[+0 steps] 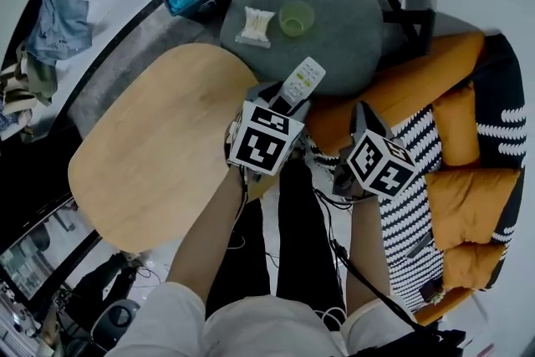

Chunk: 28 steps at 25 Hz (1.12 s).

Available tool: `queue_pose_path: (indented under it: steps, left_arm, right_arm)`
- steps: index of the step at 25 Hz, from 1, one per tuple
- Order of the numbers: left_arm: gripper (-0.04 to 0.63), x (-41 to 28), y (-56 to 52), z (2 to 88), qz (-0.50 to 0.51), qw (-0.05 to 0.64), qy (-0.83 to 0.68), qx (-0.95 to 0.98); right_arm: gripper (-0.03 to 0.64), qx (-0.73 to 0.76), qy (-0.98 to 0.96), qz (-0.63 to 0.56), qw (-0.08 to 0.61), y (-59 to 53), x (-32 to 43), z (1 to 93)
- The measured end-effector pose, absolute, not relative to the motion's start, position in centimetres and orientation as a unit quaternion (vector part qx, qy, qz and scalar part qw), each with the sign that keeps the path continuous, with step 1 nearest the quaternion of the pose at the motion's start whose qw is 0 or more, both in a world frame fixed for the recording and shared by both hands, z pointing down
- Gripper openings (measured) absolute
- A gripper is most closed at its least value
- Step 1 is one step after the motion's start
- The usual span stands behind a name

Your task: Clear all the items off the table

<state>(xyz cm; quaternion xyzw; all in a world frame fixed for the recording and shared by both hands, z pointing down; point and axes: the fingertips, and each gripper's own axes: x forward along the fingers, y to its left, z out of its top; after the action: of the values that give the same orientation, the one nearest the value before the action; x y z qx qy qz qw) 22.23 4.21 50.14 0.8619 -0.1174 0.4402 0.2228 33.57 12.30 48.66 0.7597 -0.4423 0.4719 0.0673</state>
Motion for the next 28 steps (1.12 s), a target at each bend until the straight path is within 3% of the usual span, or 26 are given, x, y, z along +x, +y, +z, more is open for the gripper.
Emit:
queue_pose_path:
  steps: [16, 28]
  left_arm:
    - [0.247, 33.0, 3.2, 55.8, 0.498, 0.243, -0.147, 0.819]
    - [0.249, 36.9, 0.4, 61.9, 0.539, 0.211, -0.19, 0.793]
  right_arm:
    - [0.024, 0.753, -0.434, 0.492, 0.058, 10.4, 42.8, 51.9]
    - [0.024, 0.743, -0.435, 0.505, 0.052, 8.7, 45.6, 54.4]
